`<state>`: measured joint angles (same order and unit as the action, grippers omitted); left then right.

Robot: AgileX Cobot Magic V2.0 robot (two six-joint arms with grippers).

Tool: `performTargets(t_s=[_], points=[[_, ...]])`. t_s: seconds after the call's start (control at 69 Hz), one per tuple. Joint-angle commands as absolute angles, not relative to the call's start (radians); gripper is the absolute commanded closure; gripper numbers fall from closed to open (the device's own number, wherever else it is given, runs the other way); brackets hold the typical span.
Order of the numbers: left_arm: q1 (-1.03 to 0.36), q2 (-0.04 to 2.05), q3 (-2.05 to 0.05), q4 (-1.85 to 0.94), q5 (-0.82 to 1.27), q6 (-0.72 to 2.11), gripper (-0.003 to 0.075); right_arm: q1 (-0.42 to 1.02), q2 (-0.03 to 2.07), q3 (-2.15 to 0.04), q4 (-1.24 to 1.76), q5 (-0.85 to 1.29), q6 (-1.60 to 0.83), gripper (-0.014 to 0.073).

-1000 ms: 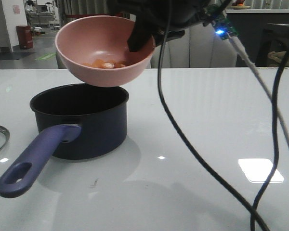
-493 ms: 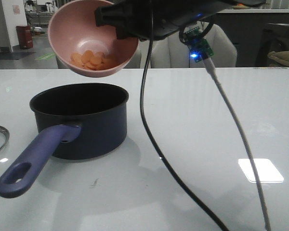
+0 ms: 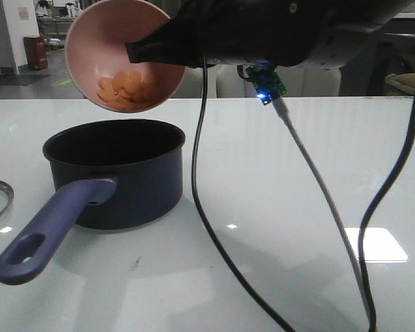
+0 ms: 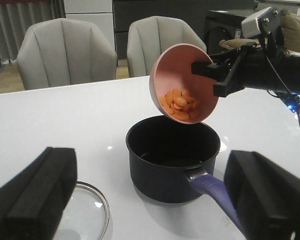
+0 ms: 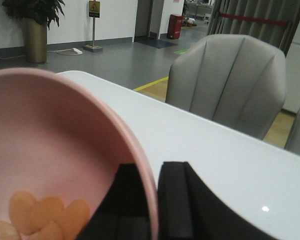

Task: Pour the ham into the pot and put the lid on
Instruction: 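Tilt the pink bowl with the right gripper to pour carrot slices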

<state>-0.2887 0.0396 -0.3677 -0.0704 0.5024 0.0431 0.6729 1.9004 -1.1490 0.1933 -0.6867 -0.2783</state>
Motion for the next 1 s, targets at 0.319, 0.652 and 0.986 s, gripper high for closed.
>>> performTargets(t_s=[0.319,0.652,0.986], points=[[-0.297,0.051,-0.394,-0.077,0.426,0.039,0.0096,0.775,1.9,-1.186,0.269,-1.079,-0.921,0.0459],[-0.297,0.051,-0.394,-0.077,0.426,0.039,0.0095,0.784,1.941,-1.186,0.2,-1.239,-1.219,0.0459],[-0.297,0.051,-0.394,-0.077,0.426,0.039,0.0096,0.784,1.988,-1.205,0.193,-1.259,-1.207,0.0459]])
